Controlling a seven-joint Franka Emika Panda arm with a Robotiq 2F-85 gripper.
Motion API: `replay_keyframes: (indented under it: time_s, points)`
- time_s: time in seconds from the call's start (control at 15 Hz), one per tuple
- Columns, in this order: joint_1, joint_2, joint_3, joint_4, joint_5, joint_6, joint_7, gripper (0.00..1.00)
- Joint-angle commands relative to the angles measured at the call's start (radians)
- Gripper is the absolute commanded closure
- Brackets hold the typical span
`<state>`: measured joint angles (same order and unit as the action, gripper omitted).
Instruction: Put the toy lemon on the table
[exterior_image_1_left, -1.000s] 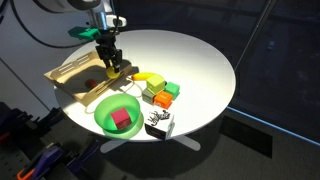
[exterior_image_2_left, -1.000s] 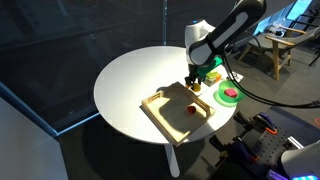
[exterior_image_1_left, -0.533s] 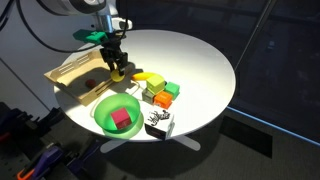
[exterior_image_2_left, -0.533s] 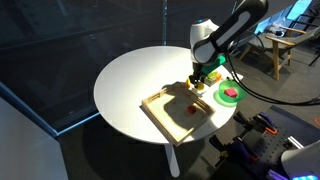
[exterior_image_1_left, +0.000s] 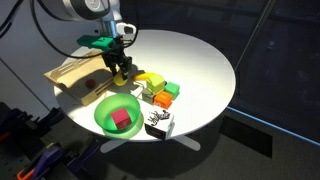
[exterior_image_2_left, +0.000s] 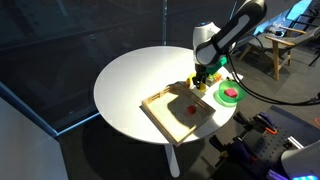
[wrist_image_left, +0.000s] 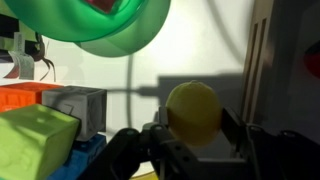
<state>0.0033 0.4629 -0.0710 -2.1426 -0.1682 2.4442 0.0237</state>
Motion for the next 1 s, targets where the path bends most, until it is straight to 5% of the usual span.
replay_keyframes:
  time_s: [0.0,0.67,0.73,0.8,0.93]
  points:
    - [-0.002,0.017,0.003,0.000,-0.031,0.022,-0.056,0.69]
    - [-0.007,0.057,0.007,0.003,-0.052,0.052,-0.137,0.69]
    - [-0.007,0.059,0.006,0.002,-0.052,0.053,-0.139,0.49]
    - [-0.007,0.060,0.006,0.002,-0.052,0.053,-0.143,0.19]
    - [-0.007,0.061,0.006,0.001,-0.053,0.052,-0.146,0.15]
